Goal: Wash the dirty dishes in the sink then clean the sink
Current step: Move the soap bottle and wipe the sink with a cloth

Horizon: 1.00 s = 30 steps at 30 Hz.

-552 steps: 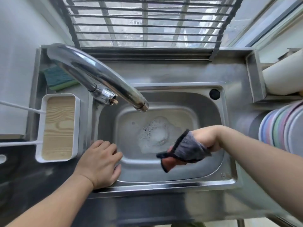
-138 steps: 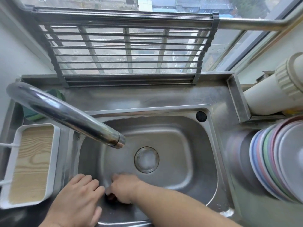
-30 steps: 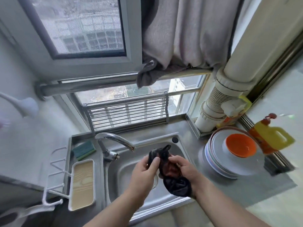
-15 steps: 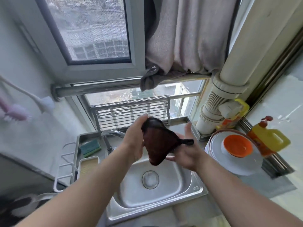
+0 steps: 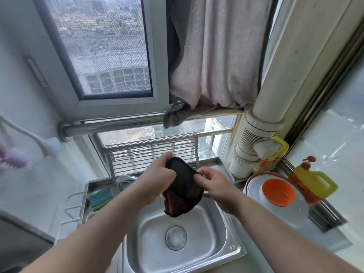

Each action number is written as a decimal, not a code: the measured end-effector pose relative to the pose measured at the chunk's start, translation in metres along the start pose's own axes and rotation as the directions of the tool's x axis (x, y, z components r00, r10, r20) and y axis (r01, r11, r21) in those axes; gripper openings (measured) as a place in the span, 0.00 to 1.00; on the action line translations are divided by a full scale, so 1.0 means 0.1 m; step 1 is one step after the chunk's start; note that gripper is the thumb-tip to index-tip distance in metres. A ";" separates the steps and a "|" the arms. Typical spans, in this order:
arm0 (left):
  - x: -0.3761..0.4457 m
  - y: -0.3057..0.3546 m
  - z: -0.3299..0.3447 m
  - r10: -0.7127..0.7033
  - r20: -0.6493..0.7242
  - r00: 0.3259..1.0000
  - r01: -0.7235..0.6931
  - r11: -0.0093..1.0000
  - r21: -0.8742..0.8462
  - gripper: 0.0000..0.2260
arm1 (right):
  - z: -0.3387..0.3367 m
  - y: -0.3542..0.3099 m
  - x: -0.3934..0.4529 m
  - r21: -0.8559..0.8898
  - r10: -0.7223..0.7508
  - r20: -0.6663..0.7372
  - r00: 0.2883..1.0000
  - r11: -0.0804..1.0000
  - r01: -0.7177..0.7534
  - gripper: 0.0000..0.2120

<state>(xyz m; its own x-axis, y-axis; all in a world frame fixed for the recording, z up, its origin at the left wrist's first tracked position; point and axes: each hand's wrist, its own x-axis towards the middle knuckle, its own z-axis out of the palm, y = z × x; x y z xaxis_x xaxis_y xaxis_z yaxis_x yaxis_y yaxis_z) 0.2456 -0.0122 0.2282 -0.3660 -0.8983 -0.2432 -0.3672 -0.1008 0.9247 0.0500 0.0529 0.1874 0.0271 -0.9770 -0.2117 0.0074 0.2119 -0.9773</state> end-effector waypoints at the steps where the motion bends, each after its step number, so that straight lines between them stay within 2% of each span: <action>1: 0.03 -0.05 -0.05 0.058 -0.014 0.998 -0.055 0.983 0.178 0.20 | -0.04 -0.04 0.02 -0.043 0.013 -0.008 1.000 0.999 -0.013 0.05; 3: 0.06 -0.14 -0.14 0.149 -0.017 0.989 -0.116 0.831 0.543 0.21 | -0.14 -0.16 0.07 -0.161 0.044 0.010 0.999 0.986 -0.042 0.05; 4: 0.06 -0.19 -0.17 0.155 -0.029 0.987 -0.103 0.771 0.629 0.21 | -0.18 -0.22 0.09 -0.219 0.055 0.025 0.998 0.975 -0.048 0.07; 5: 0.07 -0.24 -0.21 0.132 -0.052 0.990 -0.068 0.765 0.641 0.21 | -0.22 -0.28 0.11 -0.250 0.066 0.041 0.997 0.967 -0.054 0.09; 6: 0.07 -0.28 -0.24 0.091 -0.085 0.992 -0.023 0.807 0.590 0.20 | -0.26 -0.36 0.13 -0.263 0.080 0.050 0.996 0.963 -0.064 0.09; 9: 0.05 -0.24 -0.29 -0.028 -0.120 0.992 0.063 0.954 0.294 0.18 | -0.38 -0.59 0.20 -0.262 0.093 0.063 0.994 0.962 -0.074 0.08; 12: 0.05 -0.10 -0.28 -0.127 0.008 0.992 0.127 0.991 -0.043 0.18 | -0.47 -0.79 0.27 -0.111 0.076 0.067 0.995 0.991 -0.068 0.07; 14: 0.09 -0.06 -0.31 -0.167 0.211 0.963 0.232 0.913 -0.335 0.19 | -0.57 -0.87 0.32 0.213 0.048 0.077 0.996 0.975 -0.064 0.16; 16: 0.10 -0.02 -0.33 -0.120 0.393 0.912 0.327 0.791 -0.518 0.22 | -0.64 -0.85 0.34 0.571 0.034 0.140 0.990 0.814 -0.109 0.27; 17: 0.11 -0.03 -0.32 -0.102 0.432 0.896 0.367 0.720 -0.589 0.25 | -0.66 -0.78 0.34 0.658 0.053 0.178 0.983 0.736 -0.159 0.35; 19: 0.11 -0.12 -0.26 -0.113 0.466 0.877 0.420 0.650 -0.633 0.30 | -0.66 -0.49 0.28 0.698 0.148 0.232 0.961 0.663 -0.271 0.50; 21: 0.04 -0.29 -0.14 -0.150 0.524 0.838 0.472 0.680 -0.561 0.31 | -0.64 -0.12 0.17 0.694 0.222 0.324 0.920 0.605 -0.390 0.57; 22: -0.01 -0.37 -0.09 -0.171 0.535 0.827 0.487 0.695 -0.530 0.27 | -0.62 0.04 0.12 0.696 0.225 0.367 0.903 0.578 -0.427 0.57; 23: -0.03 -0.45 -0.04 -0.195 0.515 0.835 0.484 0.707 -0.516 0.22 | -0.61 0.16 0.07 0.690 0.234 0.381 0.895 0.573 -0.443 0.55; 25: -0.03 -0.60 0.01 -0.252 0.432 0.866 0.461 0.737 -0.494 0.22 | -0.58 0.32 0.04 0.638 0.294 0.318 0.901 0.636 -0.433 0.41; 27: -0.03 -0.72 0.04 -0.324 0.365 0.873 0.465 0.778 -0.422 0.23 | -0.57 0.41 0.04 0.499 0.382 0.147 0.912 0.768 -0.402 0.24; 30: -0.05 -0.89 0.05 -0.426 0.315 0.848 0.513 0.810 -0.284 0.24 | -0.62 0.52 0.07 0.266 0.418 -0.143 0.897 0.889 -0.372 0.10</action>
<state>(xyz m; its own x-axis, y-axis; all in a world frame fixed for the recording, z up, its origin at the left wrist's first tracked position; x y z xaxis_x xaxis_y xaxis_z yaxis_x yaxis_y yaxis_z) 0.2758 0.0030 0.1455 -0.4235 -0.5837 -0.6928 -0.2425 -0.6638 0.7075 -0.0110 0.0554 0.1343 -0.1159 -0.7912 -0.6004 0.2623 0.5587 -0.7868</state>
